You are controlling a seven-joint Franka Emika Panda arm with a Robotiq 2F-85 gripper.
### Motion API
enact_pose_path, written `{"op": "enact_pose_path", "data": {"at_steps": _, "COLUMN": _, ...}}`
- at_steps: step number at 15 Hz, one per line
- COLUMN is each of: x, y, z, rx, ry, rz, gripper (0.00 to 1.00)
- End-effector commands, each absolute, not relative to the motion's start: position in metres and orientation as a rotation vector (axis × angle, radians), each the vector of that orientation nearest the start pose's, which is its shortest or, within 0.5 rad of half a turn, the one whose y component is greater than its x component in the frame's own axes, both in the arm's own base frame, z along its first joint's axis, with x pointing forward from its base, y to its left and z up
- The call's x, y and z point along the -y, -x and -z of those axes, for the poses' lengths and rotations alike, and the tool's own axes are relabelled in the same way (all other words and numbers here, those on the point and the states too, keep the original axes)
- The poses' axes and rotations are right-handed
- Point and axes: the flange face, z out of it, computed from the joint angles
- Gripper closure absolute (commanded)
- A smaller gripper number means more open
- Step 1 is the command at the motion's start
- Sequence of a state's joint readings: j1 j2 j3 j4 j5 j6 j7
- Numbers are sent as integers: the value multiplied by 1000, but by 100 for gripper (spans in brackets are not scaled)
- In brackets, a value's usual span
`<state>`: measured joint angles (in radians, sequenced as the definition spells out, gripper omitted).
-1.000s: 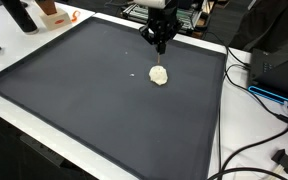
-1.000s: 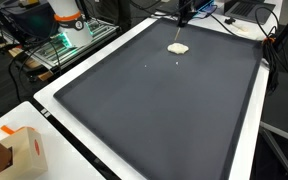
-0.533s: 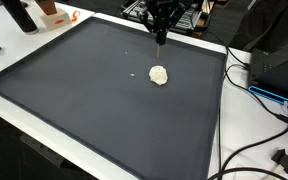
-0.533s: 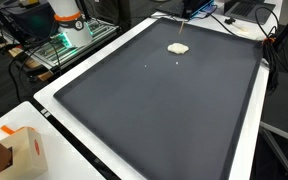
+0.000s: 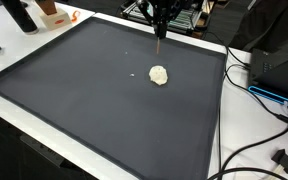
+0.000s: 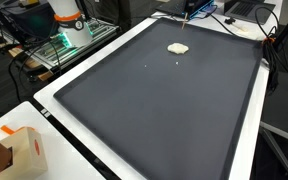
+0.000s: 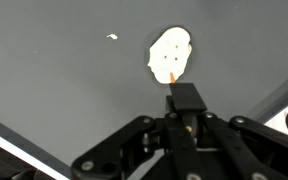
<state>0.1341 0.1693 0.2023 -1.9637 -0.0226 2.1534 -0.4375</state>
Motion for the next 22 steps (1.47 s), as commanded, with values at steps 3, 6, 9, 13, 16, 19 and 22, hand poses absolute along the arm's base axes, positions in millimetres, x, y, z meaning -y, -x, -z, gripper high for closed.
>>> {"op": "enact_pose_path", "data": {"at_steps": 3, "x": -190, "y": -554, "z": -407, "rx": 1182, "ry": 2889, "rz": 39, "gripper": 97}}
{"op": "enact_pose_path", "data": {"at_steps": 6, "x": -192, "y": -553, "z": -412, "rx": 1189, "ry": 2894, "rz": 54, "gripper": 97}}
{"op": "enact_pose_path", "data": {"at_steps": 9, "x": -193, "y": -559, "z": -409, "rx": 1200, "ry": 2895, "rz": 76, "gripper": 87}}
{"op": "enact_pose_path", "data": {"at_steps": 13, "x": -193, "y": -559, "z": -410, "rx": 1200, "ry": 2896, "rz": 79, "gripper": 97}}
{"op": "enact_pose_path", "data": {"at_steps": 16, "x": -200, "y": -551, "z": -404, "rx": 1270, "ry": 2899, "rz": 82, "gripper": 97}}
{"op": "enact_pose_path", "data": {"at_steps": 19, "x": -210, "y": -543, "z": -398, "rx": 1305, "ry": 2951, "rz": 123, "gripper": 97}}
{"op": "enact_pose_path", "data": {"at_steps": 22, "x": -219, "y": -539, "z": -386, "rx": 1302, "ry": 3028, "rz": 190, "gripper": 97}}
